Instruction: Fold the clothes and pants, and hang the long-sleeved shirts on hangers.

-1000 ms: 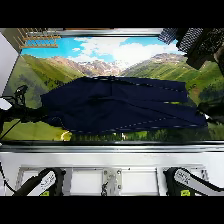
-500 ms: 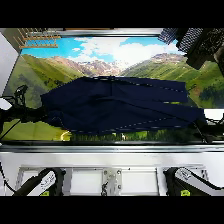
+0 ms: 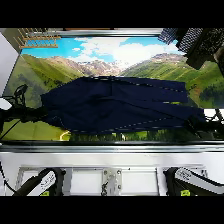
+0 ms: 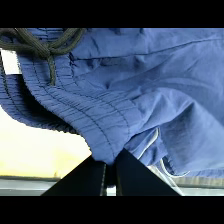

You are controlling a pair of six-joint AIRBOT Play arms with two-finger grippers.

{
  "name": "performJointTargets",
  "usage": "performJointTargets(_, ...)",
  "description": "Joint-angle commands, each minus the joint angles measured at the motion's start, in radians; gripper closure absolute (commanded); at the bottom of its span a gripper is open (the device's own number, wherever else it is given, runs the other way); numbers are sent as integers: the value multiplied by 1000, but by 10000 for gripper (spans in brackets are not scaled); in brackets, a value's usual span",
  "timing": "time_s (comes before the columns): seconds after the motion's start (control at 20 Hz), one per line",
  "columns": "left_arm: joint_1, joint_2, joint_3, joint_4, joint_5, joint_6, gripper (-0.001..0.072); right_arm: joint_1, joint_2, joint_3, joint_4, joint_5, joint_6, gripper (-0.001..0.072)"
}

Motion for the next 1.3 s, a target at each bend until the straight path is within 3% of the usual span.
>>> performJointTargets(0.0, -1, 0, 0, 0, 3, -2, 698, 51, -10, -2, -5, -44, -8, 520)
performJointTargets(0.05, -1, 0, 0, 0, 11, -5, 698, 64, -10, -2, -7, -55, -9, 643)
performJointTargets(0.1, -1, 0, 0, -6, 19, -6, 698, 74, -10, -1, -7, -60, -16, 706)
performJointTargets(0.25, 0, -2, 6, -3, 46, -40, 698, 96, -10, 39, -27, -28, -14, 704)
performJointTargets(0.35, 0, -49, 92, -5, 42, -48, 699, 126, -10, 150, -108, 44, 68, 705)
performJointTargets(0.55, -1, -254, 539, -27, -82, -85, 699, 217, -26, 550, -310, 247, 270, 704)
performJointTargets(0.7, -1, -375, 913, -69, -147, -113, 699, 251, -67, 892, -323, 389, 310, 704)
performJointTargets(0.85, -1, -429, 1116, -94, -184, -128, 699, 254, -78, 1044, -328, 425, 320, 704)
performJointTargets(1.05, -1, -409, 1017, -71, -212, -115, 699, 257, -68, 978, -369, 433, 266, 706)
performJointTargets(1.25, 12, -277, 662, 25, -145, -37, 699, 255, 69, 665, -504, 336, 252, 706)
